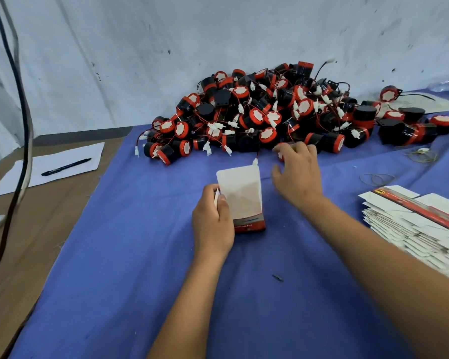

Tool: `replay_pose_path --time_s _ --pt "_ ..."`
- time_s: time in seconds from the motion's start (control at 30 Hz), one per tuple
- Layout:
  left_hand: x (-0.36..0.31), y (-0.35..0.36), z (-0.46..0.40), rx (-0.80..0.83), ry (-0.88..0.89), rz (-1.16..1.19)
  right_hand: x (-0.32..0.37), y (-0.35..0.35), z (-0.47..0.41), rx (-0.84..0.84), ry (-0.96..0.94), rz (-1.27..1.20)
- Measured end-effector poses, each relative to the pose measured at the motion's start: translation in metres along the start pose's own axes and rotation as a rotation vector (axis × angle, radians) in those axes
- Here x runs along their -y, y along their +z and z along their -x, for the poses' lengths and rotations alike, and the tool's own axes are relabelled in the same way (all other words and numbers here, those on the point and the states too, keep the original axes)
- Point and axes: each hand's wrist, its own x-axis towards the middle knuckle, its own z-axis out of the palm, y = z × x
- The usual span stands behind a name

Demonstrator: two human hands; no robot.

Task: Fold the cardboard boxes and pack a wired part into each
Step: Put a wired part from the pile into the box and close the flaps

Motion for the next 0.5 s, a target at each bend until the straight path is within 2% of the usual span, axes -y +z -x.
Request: replay_pose_path --time_s 0.03,0.1,0.17,0.23,0.4,0.43,0.5 --pt "0.0 0.0 0.0 0.004 0.003 0.012 -0.011 0.006 -0.017 0.167 0.026 0.168" --pt "-0.001 0.001 0.001 0.01 -0.001 0.048 -0.027 0.013 -0.046 0.381 0.015 0.381" --pt "-0.002 0.001 0.001 0.016 -0.007 0.096 -0.039 0.017 -0.067 0.496 -0.014 0.427" --pt "-0.004 0.0 0.0 0.02 -0.021 0.146 -0.042 0.02 -0.073 0.488 -0.055 0.382" --pt "-0.009 0.0 -0.001 0.031 -0.07 0.304 -0.027 0.016 -0.033 0.322 -0.052 0.003" --pt "-0.01 -0.001 -0.001 0.04 -0.077 0.312 -0.024 0.011 -0.021 0.299 -0.019 -0.133" --pt "-0.012 -0.002 0.001 0.056 -0.08 0.298 -0.012 -0.007 0.001 0.296 0.143 -0.59"
